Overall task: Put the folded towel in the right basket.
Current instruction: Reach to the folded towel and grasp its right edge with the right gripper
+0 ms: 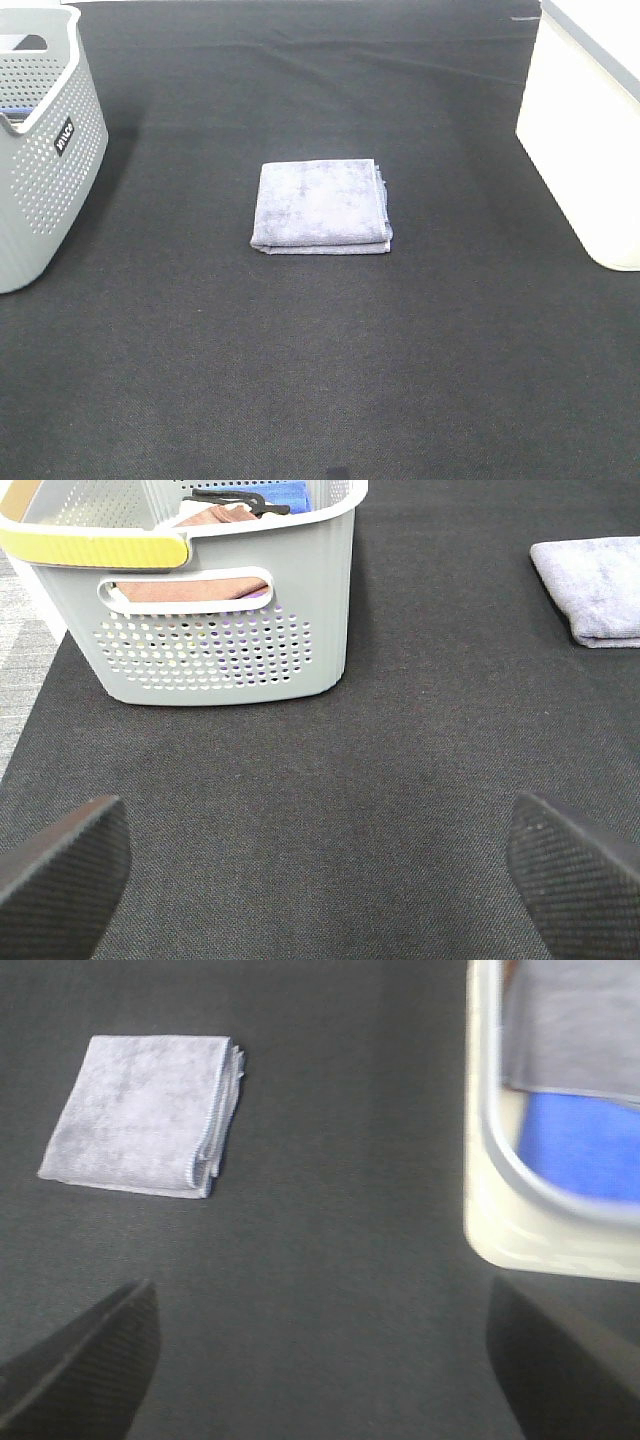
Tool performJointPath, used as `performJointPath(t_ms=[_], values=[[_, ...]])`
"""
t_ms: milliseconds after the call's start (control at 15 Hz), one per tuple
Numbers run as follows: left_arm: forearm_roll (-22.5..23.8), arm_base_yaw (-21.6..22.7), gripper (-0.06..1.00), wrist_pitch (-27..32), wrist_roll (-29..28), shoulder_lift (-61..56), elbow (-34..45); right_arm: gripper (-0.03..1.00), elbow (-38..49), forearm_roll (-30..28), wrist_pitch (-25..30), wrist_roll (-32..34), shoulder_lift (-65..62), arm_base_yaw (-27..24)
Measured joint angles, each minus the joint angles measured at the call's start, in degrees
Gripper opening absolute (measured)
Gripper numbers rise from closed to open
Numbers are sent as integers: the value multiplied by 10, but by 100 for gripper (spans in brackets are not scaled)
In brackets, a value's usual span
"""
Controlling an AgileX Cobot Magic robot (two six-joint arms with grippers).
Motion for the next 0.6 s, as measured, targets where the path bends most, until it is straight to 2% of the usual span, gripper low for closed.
performJointPath(t_ms=[200, 267, 333, 600], values=[[0, 0, 97, 0, 0, 0, 0, 82, -137, 34, 32, -11, 141, 0], [0, 0, 97, 0, 0, 0, 0, 82, -137, 34, 32, -11, 141, 0], [0, 0, 97, 0, 0, 0, 0, 82, -177, 48, 33, -21, 189, 2], [0, 0, 97, 0, 0, 0, 0, 81, -323, 56, 55, -35, 356, 69]])
